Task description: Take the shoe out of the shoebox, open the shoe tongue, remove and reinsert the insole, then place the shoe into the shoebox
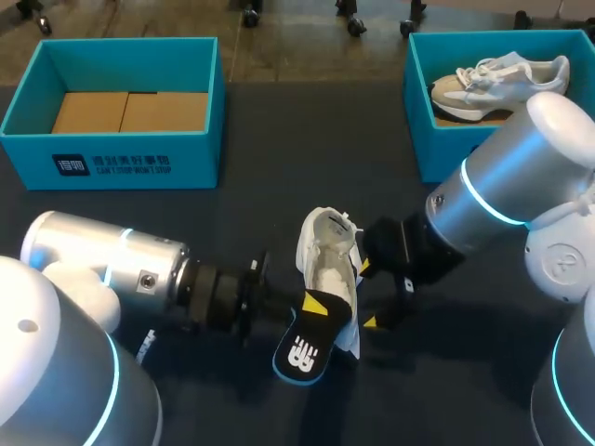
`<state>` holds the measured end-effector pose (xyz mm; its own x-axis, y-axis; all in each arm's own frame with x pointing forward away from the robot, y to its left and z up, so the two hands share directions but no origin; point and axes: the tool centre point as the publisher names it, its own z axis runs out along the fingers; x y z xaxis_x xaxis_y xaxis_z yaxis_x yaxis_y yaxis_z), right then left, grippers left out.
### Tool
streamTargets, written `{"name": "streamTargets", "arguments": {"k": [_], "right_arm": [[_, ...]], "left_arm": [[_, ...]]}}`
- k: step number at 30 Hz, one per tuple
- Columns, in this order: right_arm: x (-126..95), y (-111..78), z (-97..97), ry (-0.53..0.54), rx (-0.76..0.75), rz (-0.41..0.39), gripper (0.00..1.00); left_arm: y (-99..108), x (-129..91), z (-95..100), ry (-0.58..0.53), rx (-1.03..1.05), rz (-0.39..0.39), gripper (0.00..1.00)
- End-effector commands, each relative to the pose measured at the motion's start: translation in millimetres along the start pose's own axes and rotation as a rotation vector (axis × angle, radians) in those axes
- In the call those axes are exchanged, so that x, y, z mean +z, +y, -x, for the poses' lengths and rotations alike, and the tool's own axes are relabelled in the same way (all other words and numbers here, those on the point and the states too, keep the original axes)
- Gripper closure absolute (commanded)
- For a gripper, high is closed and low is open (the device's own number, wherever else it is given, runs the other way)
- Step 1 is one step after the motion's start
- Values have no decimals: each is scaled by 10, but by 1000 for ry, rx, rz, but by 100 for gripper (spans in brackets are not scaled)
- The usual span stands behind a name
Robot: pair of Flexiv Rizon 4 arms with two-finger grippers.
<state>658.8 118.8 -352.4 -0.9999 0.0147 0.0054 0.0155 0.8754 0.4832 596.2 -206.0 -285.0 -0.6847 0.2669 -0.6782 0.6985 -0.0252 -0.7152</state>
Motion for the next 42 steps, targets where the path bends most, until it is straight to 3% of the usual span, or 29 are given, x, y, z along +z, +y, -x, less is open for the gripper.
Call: {"name": "streamTargets", "arguments": {"k": [1, 7, 18, 28, 42], "right_arm": [[14, 9, -7, -2, 1, -1, 0], [14, 9, -7, -2, 1, -1, 0], [14, 9, -7, -2, 1, -1, 0], [14, 9, -7, -2, 1, -1, 0], [14, 9, -7, -2, 1, -1, 0]], "left_arm": [[118, 85, 66, 20, 9, -47, 100], [156, 181, 150, 51, -11, -128, 100], [188, 226, 155, 80, -11, -129, 100], [295, 176, 162, 71, -97, -219, 100], [166, 85, 117, 72, -114, -191, 100]]}}
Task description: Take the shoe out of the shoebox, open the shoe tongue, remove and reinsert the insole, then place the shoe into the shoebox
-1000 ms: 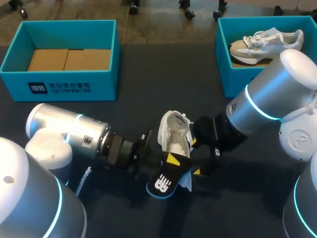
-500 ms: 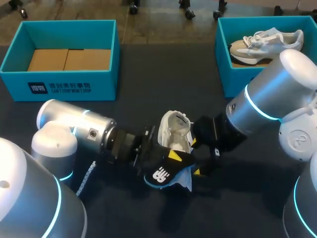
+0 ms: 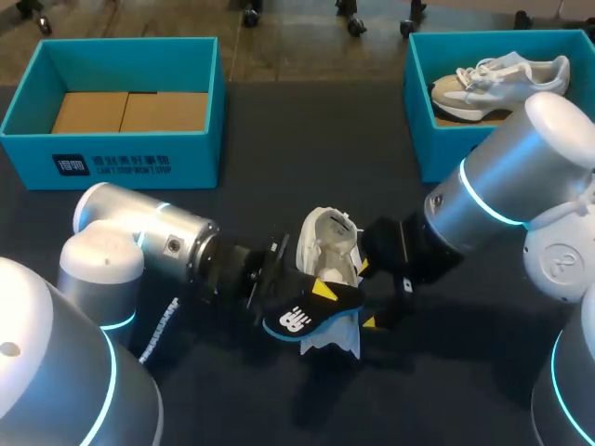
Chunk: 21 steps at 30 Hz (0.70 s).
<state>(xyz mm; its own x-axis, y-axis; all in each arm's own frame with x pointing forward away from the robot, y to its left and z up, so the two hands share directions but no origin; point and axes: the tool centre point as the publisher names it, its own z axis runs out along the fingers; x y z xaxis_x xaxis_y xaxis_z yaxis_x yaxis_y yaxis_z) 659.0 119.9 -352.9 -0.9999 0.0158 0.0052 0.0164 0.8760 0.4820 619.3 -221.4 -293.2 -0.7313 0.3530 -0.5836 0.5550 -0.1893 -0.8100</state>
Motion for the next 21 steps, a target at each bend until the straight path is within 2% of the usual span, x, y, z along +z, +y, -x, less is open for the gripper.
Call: {"name": "streamTargets", "arguments": {"k": [1, 12, 21], "right_arm": [[5, 2, -9, -1, 0, 0, 0], [5, 2, -9, -1, 0, 0, 0], [5, 2, -9, -1, 0, 0, 0]], "left_arm": [[-57, -28, -39, -12, -5, 19, 100], [-44, -87, -45, -34, -39, 19, 100], [64, -42, -23, -60, -46, 46, 100]]}}
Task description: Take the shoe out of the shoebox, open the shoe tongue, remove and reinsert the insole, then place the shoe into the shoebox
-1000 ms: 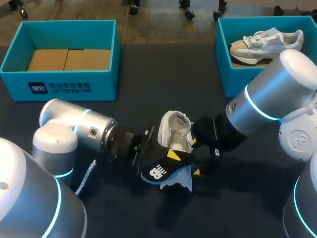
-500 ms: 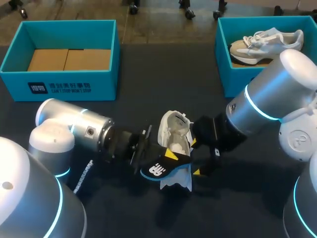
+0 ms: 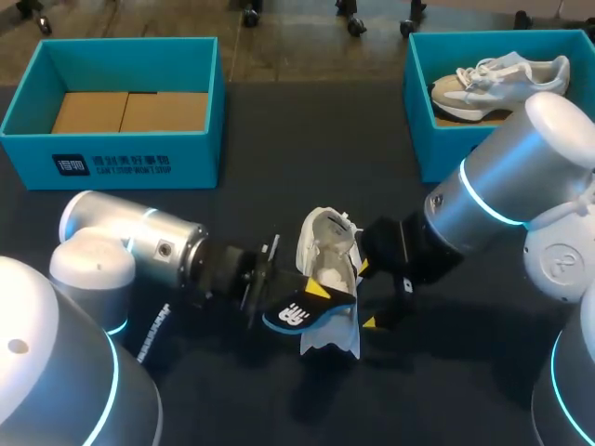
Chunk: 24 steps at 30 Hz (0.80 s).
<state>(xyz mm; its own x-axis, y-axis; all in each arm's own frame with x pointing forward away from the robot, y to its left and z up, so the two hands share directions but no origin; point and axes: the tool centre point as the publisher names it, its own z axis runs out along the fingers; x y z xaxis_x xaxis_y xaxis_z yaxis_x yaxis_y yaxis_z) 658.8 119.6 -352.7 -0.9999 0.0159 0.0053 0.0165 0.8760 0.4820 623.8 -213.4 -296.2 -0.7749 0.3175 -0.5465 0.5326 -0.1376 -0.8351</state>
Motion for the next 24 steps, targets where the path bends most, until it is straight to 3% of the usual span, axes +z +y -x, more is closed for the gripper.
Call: {"name": "streamTargets", "arguments": {"k": [1, 24], "right_arm": [[8, 3, -7, -1, 0, 0, 0], [8, 3, -7, -1, 0, 0, 0]], "left_arm": [[37, 49, -9, -14, 3, 8, 100], [290, 32, 5, -170, 18, 114, 100]]}}
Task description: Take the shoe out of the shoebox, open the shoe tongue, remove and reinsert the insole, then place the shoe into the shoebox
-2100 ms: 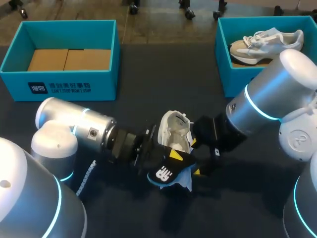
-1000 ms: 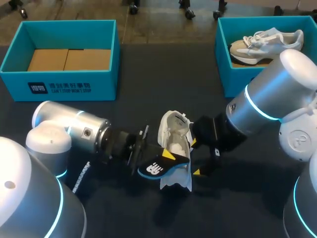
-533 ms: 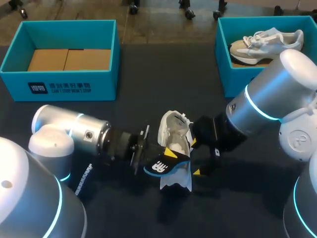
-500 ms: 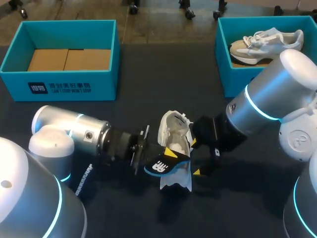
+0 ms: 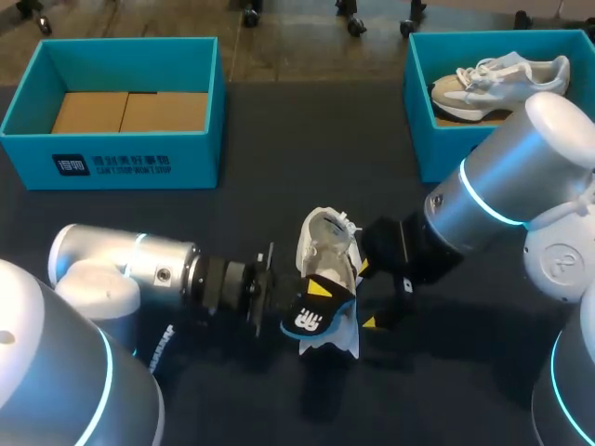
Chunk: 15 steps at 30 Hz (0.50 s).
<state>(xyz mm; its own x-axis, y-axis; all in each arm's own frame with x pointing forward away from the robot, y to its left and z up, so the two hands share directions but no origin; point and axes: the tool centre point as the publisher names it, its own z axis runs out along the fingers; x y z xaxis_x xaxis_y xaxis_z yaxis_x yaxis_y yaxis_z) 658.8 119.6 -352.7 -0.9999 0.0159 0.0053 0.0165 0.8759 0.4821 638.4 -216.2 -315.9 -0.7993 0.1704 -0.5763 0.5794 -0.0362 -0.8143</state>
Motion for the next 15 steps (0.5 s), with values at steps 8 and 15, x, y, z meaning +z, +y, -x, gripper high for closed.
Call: {"name": "streamTargets", "arguments": {"k": [8, 15], "right_arm": [[8, 3, -7, -1, 0, 0, 0], [8, 3, -7, -1, 0, 0, 0]], "left_arm": [[98, 112, 43, -45, 21, 49, 100], [228, 198, 84, -41, 52, 130, 100]]}}
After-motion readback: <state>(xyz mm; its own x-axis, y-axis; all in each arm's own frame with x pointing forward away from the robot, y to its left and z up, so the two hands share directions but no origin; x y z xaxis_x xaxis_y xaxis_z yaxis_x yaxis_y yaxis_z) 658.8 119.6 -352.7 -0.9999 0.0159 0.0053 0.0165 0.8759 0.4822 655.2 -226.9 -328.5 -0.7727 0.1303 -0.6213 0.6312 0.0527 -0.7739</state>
